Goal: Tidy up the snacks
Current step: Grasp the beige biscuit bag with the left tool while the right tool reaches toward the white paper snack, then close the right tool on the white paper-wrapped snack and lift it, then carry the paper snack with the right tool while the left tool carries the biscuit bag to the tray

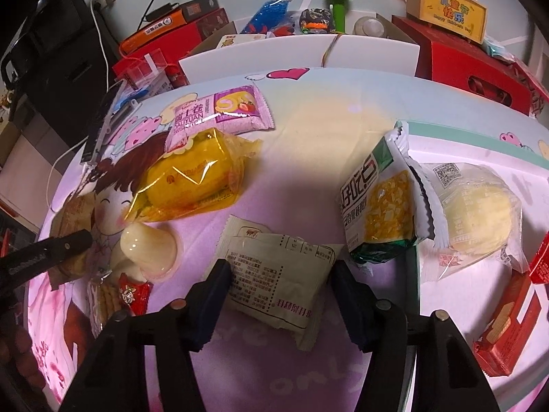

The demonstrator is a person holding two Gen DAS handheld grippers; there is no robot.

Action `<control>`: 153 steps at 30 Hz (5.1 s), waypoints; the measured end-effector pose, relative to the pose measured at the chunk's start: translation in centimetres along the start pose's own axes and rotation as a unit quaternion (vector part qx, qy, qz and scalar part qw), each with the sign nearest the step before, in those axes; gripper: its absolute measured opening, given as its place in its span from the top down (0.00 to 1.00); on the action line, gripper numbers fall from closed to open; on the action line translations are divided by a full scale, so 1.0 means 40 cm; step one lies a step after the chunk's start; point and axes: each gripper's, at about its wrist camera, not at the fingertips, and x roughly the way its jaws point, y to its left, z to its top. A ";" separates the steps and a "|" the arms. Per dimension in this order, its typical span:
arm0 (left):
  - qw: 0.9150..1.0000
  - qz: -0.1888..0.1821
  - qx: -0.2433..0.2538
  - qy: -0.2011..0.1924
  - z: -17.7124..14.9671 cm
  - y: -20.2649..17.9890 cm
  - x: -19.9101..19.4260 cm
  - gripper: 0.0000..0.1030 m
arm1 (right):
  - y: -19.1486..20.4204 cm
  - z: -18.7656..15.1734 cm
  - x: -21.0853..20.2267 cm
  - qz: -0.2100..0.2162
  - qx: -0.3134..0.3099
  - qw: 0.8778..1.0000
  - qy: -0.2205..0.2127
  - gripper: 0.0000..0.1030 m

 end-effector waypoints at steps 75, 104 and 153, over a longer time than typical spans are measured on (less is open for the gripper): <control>1.000 0.005 0.009 0.004 -0.112 0.001 -0.046 0.61 | 0.079 -0.085 -0.018 -0.044 -0.086 0.995 0.012 0.36; 0.996 -0.033 0.058 -0.058 -0.096 -0.111 -0.163 0.61 | -0.028 -0.051 -0.240 -0.043 -0.033 0.996 -0.073 0.36; 0.935 -0.124 0.332 -0.013 -0.344 -0.683 -0.134 0.61 | -0.544 -0.117 -0.331 -0.116 0.176 0.977 -0.028 0.34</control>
